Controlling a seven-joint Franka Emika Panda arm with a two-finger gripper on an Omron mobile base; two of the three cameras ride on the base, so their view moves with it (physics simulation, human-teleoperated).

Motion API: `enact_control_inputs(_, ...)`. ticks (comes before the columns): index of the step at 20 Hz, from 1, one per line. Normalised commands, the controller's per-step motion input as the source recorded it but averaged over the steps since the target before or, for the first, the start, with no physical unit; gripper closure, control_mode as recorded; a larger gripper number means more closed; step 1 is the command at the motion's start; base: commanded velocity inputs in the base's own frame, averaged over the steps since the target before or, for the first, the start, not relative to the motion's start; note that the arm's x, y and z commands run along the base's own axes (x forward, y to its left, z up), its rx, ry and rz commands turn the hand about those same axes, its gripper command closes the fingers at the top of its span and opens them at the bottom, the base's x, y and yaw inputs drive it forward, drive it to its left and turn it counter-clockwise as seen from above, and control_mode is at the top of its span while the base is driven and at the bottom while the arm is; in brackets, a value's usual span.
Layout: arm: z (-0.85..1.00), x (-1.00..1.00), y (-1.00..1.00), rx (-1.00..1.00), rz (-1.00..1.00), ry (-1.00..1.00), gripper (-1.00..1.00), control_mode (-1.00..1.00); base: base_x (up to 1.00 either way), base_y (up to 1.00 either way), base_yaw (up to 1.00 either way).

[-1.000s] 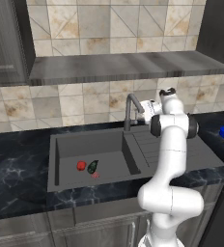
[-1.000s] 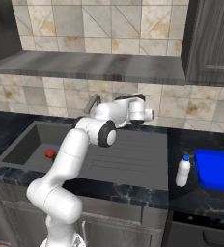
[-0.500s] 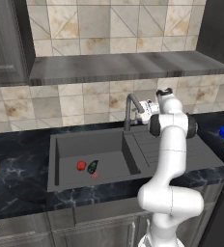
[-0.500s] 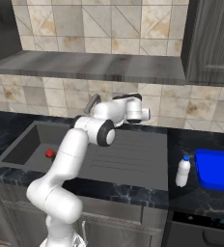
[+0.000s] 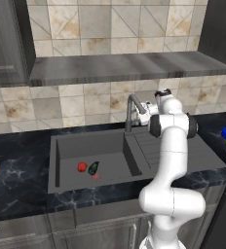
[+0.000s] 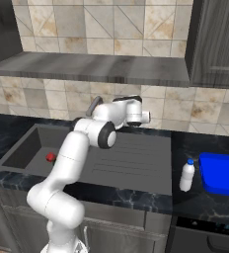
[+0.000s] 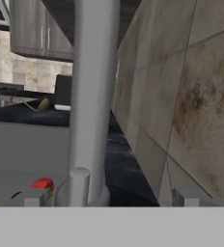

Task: Pick up all produce items and place them in the sink. Turn on the sink faucet to wash them. Then turn the sink off and put them in the tray.

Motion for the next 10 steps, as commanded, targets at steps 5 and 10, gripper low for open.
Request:
enact_control_inputs(5,0.00,0.00,-0.02,0.00,-0.14,0.01,-1.00,-1.00,0.00,0.00,0.00)
enact_control_inputs(10,0.00,-0.01,0.00,0.00,-0.16,0.00,-1.00,-1.00,0.00,0.00,0.00)
